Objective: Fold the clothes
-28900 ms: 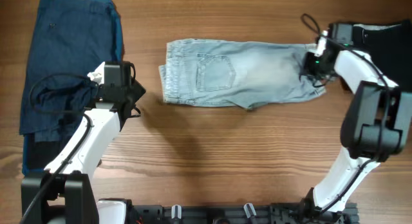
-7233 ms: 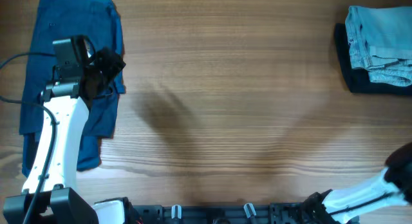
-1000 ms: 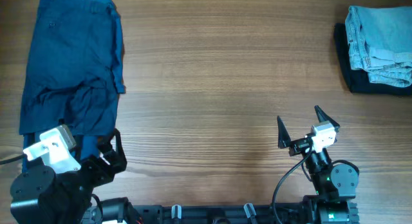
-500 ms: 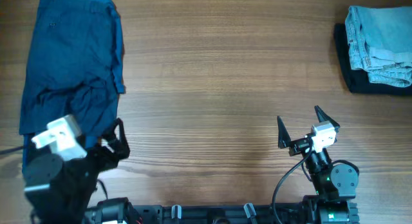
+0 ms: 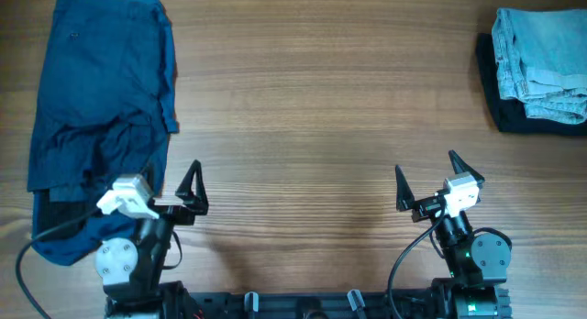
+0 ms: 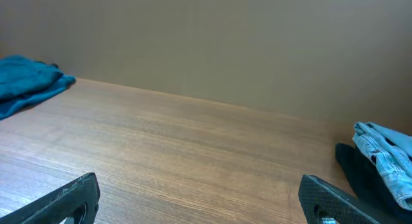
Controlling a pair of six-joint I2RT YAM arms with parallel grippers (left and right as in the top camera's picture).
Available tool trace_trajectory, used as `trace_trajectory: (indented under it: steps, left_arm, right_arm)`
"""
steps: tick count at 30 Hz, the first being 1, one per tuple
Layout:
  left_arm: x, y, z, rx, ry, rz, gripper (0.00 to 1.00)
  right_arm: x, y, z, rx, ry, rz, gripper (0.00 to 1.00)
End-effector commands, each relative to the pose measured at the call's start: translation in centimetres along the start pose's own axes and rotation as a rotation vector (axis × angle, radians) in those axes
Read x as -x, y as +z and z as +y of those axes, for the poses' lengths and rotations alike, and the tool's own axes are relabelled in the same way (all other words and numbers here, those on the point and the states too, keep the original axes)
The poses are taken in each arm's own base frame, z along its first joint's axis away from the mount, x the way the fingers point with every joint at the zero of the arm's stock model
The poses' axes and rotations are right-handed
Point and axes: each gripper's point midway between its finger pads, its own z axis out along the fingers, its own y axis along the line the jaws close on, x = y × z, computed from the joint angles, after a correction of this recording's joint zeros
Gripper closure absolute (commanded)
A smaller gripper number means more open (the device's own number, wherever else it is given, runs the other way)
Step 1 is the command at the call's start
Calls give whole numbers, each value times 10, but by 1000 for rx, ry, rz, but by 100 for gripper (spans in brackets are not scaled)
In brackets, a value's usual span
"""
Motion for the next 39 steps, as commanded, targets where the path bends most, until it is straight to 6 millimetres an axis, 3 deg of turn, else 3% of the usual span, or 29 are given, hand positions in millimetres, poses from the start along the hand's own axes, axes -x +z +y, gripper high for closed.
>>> trace_trajectory:
  steps: [1, 7, 11, 19, 22, 39]
  left_arm:
    - [-4, 0, 11, 45, 101, -28, 0]
    - [-24, 4, 2, -10, 364, 18, 0]
    - [-37, 10, 8, -15, 361, 12, 0]
    - [-36, 11, 9, -12, 363, -1, 0]
    - [-37, 11, -4, -93, 365, -22, 0]
    - [-38, 12, -4, -94, 364, -16, 0]
  right_arm:
    - [2, 0, -1, -9, 5, -10, 0]
    - [2, 0, -1, -9, 5, -10, 0]
    - [2, 0, -1, -9, 5, -10, 0]
    - [2, 0, -1, -9, 5, -10, 0]
    - [2, 0, -1, -9, 5, -10, 0]
    - [2, 0, -1, -9, 5, -10, 0]
